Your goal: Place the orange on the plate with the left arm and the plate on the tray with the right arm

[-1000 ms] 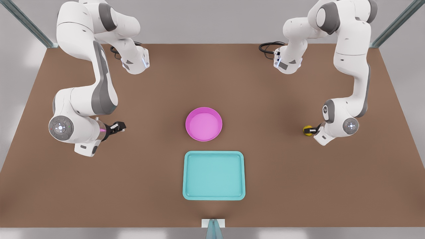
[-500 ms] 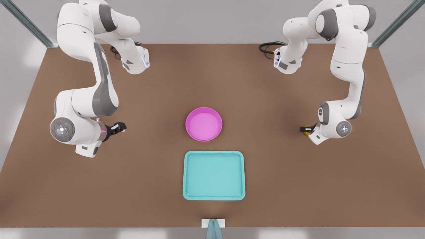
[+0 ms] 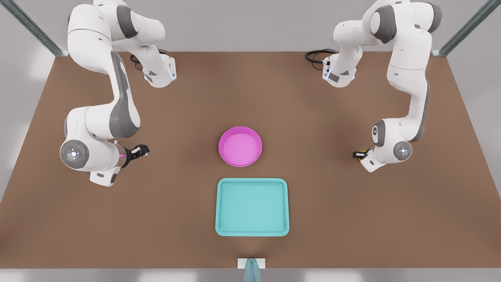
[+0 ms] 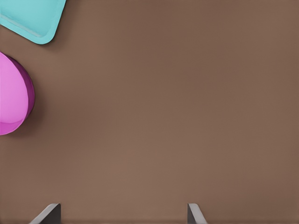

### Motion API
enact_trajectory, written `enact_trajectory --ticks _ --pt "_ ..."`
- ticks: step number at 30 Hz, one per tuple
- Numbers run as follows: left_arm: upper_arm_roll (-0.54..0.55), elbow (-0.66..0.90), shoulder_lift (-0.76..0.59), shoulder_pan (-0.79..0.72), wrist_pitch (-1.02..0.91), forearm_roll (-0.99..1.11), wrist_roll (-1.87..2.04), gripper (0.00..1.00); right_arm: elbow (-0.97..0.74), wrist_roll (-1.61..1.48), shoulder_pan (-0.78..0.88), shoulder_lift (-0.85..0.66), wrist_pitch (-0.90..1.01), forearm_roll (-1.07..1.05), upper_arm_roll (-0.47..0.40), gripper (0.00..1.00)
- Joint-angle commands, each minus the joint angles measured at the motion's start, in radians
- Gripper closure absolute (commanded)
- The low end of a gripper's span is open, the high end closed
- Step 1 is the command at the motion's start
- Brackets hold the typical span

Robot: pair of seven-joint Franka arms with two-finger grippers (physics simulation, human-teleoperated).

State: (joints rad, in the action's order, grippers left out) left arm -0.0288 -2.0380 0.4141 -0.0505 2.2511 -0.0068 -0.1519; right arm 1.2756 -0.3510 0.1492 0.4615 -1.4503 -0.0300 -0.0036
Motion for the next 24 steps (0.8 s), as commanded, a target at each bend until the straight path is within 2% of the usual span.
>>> enact_trajectory --ticks 1,3,5,8,12,13,14,16,17,18,19,20,22,24 --pt "0.026 0.126 -0.012 -0.11 -0.227 -0.005 0.251 0.27 -0.001 -0.003 0.0 -0.001 0.001 -0.001 0.001 0.0" --pt "0.026 0.327 0.051 -0.373 -0.346 -0.007 0.574 0.27 0.001 -0.003 0.0 -0.001 0.001 -0.001 -0.001 0.0" --pt "0.027 0.531 0.19 -0.566 -0.36 -0.153 0.847 0.27 -0.001 -0.003 0.0 -0.001 0.001 -0.001 0.001 0.0" --pt "0.047 0.654 0.29 -0.723 -0.361 -0.16 1.049 0.27 -0.001 -0.003 0.001 -0.001 0.001 -0.001 -0.001 0.0" --pt "0.047 0.682 0.365 -0.733 -0.347 -0.153 1.062 0.26 0.007 0.009 -0.002 0.063 0.013 -0.079 0.002 0.0" --pt "0.047 0.682 0.373 -0.747 -0.334 -0.156 1.063 0.17 0.066 0.07 0.003 0.06 -0.002 -0.099 0.007 0.0" --pt "0.047 0.68 0.381 -0.761 -0.308 -0.156 1.121 0.0 0.12 0.07 -0.003 0.057 -0.062 -0.145 0.007 0.0" --pt "0.047 0.68 0.388 -0.773 -0.303 -0.156 1.154 0.0 0.139 0.075 0.016 0.052 -0.093 -0.203 0.008 0.0" --pt "0.046 0.682 0.374 -0.773 -0.318 -0.147 1.146 0.0 0.246 0.076 0.021 -0.001 -0.185 -0.272 0.008 0.0" --pt "0.014 0.683 0.319 -0.764 -0.439 -0.139 1.088 0.0 0.294 0.076 0.021 -0.018 -0.22 -0.278 0.01 0.0" --pt "-0.109 0.683 0.217 -0.758 -0.657 -0.148 0.869 0.0 0.318 0.076 0.021 -0.024 -0.24 -0.284 0.01 0.0" --pt "-0.314 0.69 0.109 -0.758 -0.861 -0.15 0.535 0.0 0.387 0.076 0.023 -0.043 -0.309 -0.286 0.024 0.0" --pt "-0.667 0.809 0.081 -0.758 -1.028 -0.15 0.071 0.0 0.496 0.076 0.033 -0.067 -0.42 -0.347 0.042 0.0" --pt "-0.828 0.829 0.071 -0.758 -1.044 -0.156 -0.097 0.0 0.554 0.076 0.052 -0.066 -0.516 -0.378 0.053 0.0"
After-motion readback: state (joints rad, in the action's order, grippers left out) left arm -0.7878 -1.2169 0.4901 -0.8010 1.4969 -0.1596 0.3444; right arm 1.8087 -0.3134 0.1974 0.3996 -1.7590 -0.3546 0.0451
